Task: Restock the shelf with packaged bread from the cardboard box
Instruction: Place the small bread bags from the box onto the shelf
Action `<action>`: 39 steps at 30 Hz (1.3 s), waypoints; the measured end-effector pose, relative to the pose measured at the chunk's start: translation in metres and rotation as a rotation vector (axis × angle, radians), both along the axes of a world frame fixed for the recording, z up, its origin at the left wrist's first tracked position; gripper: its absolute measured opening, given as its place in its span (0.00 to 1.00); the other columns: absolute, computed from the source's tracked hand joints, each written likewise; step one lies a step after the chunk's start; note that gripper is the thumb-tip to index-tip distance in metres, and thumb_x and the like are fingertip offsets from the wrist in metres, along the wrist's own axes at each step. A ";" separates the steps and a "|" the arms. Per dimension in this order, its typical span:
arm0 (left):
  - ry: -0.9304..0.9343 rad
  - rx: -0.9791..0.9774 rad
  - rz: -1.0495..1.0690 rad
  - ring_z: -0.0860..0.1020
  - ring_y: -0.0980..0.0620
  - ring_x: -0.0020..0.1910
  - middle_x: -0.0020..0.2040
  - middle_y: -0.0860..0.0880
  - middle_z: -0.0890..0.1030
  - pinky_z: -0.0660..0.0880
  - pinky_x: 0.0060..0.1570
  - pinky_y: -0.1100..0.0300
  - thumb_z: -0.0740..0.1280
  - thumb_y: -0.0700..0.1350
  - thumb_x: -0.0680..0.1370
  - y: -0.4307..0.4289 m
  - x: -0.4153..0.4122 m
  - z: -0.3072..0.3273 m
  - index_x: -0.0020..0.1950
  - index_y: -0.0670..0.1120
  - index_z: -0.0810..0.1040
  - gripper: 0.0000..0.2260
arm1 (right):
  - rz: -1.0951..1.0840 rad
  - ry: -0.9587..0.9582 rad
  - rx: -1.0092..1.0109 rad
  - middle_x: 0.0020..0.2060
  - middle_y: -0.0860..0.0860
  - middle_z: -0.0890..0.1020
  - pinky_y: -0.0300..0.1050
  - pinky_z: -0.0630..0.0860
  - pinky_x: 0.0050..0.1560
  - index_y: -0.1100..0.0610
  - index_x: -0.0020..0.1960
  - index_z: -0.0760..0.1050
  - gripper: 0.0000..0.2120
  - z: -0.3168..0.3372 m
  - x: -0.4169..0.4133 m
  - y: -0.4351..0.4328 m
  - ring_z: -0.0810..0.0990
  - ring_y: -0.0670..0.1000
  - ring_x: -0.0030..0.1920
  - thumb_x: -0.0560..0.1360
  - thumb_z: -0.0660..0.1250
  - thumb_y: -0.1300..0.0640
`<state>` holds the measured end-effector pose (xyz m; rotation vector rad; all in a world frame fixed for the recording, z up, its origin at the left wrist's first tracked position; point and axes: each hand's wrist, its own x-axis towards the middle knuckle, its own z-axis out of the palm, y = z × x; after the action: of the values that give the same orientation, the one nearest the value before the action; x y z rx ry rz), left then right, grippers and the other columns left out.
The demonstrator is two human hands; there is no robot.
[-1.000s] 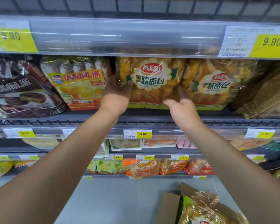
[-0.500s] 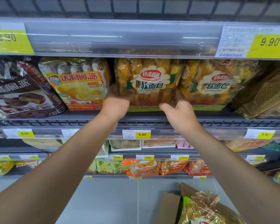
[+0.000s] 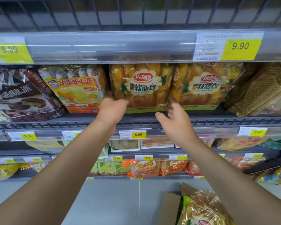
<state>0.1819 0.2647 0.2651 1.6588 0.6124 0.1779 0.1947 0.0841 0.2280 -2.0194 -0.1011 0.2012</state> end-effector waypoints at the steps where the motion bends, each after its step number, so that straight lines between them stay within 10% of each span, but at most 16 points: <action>1: 0.020 0.010 0.005 0.76 0.50 0.58 0.59 0.53 0.79 0.67 0.57 0.58 0.70 0.44 0.78 -0.001 -0.004 -0.001 0.68 0.49 0.73 0.19 | 0.000 -0.012 -0.003 0.72 0.47 0.70 0.57 0.70 0.71 0.47 0.77 0.59 0.35 0.001 -0.004 -0.003 0.69 0.50 0.72 0.72 0.64 0.44; 6: 0.055 0.209 -0.049 0.74 0.48 0.64 0.64 0.53 0.76 0.71 0.60 0.53 0.71 0.51 0.78 -0.022 -0.037 -0.016 0.69 0.51 0.68 0.22 | 0.014 -0.191 -0.055 0.75 0.43 0.64 0.50 0.69 0.70 0.49 0.78 0.61 0.28 -0.003 -0.027 -0.033 0.65 0.45 0.73 0.80 0.63 0.55; 11: -0.018 0.547 -0.229 0.48 0.57 0.81 0.82 0.56 0.49 0.53 0.79 0.55 0.71 0.52 0.78 -0.066 -0.076 -0.047 0.82 0.51 0.48 0.41 | 0.006 -0.289 -0.174 0.75 0.42 0.64 0.46 0.63 0.74 0.48 0.75 0.66 0.26 -0.031 -0.055 -0.083 0.60 0.42 0.76 0.79 0.64 0.56; 21: -0.130 0.853 -0.738 0.47 0.52 0.82 0.83 0.50 0.52 0.53 0.79 0.52 0.68 0.52 0.79 -0.170 -0.129 -0.146 0.82 0.46 0.52 0.38 | -0.142 -0.066 -0.384 0.72 0.43 0.67 0.27 0.61 0.66 0.50 0.73 0.69 0.26 -0.124 -0.155 -0.235 0.64 0.30 0.65 0.76 0.68 0.56; 27: 0.185 0.713 -0.961 0.49 0.49 0.81 0.83 0.46 0.51 0.53 0.78 0.54 0.67 0.54 0.80 -0.221 -0.166 -0.226 0.82 0.44 0.48 0.39 | -0.343 0.196 -0.478 0.68 0.53 0.74 0.46 0.66 0.69 0.56 0.71 0.72 0.26 -0.190 -0.233 -0.325 0.72 0.56 0.69 0.73 0.72 0.59; 39: 0.852 0.474 -0.958 0.73 0.42 0.69 0.73 0.43 0.70 0.75 0.62 0.49 0.73 0.66 0.66 -0.279 -0.184 -0.360 0.77 0.45 0.60 0.47 | -0.615 0.594 -0.402 0.69 0.56 0.73 0.57 0.69 0.70 0.58 0.74 0.67 0.34 -0.270 -0.322 -0.419 0.72 0.57 0.70 0.71 0.76 0.54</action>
<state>-0.0025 -0.0143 -0.0953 2.3002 0.3193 -1.2067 -0.1273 -0.3349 -0.0421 -2.1906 0.9863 0.4382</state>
